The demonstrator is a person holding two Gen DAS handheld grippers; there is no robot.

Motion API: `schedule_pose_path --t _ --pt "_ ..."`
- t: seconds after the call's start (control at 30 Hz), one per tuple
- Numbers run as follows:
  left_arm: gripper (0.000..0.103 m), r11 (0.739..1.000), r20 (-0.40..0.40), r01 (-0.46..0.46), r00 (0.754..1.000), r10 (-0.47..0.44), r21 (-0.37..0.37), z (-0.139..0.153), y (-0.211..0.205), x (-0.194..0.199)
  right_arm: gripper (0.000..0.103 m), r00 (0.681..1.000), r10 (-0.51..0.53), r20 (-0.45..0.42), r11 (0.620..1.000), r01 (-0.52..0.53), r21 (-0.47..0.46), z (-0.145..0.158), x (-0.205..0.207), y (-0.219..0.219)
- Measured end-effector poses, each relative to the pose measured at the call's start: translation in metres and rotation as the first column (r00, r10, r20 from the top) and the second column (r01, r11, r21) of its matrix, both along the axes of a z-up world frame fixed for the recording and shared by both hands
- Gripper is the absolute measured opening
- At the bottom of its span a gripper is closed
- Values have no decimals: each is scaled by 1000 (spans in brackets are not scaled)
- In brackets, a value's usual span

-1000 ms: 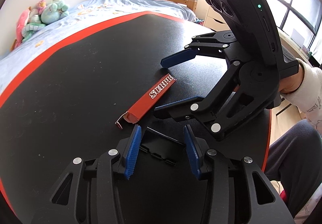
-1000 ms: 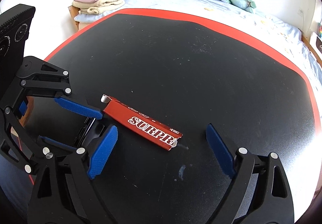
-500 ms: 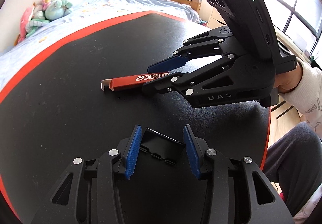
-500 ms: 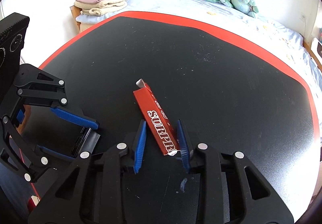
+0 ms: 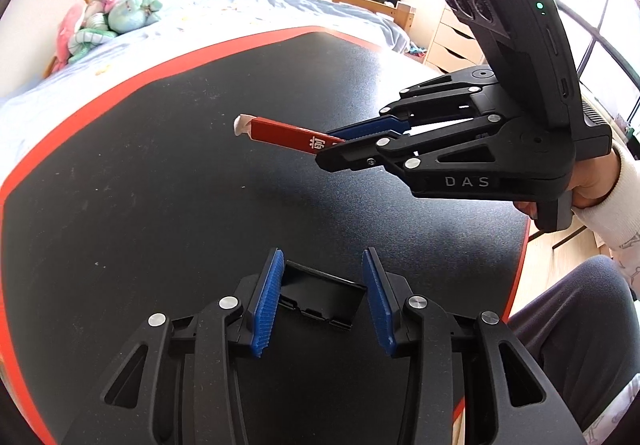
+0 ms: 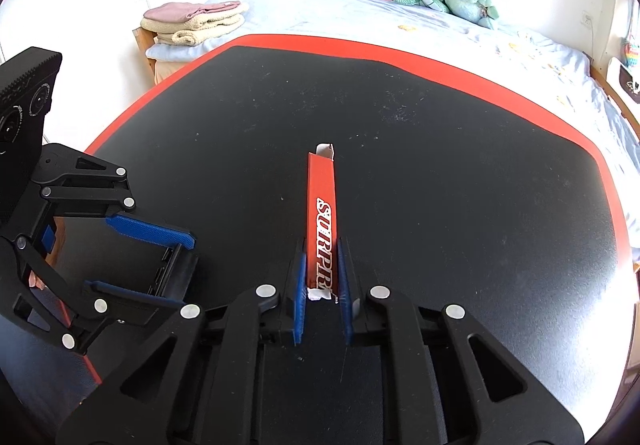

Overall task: Collect trash
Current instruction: 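Carry the red box and black stand to the wastebasket and open both tools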

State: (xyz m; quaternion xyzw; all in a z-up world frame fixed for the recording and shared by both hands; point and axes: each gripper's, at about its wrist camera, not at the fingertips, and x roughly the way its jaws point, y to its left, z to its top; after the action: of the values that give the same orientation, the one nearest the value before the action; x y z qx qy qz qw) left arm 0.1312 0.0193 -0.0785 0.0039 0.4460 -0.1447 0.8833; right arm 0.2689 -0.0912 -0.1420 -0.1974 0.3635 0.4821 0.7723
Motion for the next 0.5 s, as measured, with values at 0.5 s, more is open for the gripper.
schedule_pose_path --t 0.5 --pt "40 999 51 -36 998 35 12 59 -43 -74 13 996 -91 -5 993 91 74 60 -106 -99"
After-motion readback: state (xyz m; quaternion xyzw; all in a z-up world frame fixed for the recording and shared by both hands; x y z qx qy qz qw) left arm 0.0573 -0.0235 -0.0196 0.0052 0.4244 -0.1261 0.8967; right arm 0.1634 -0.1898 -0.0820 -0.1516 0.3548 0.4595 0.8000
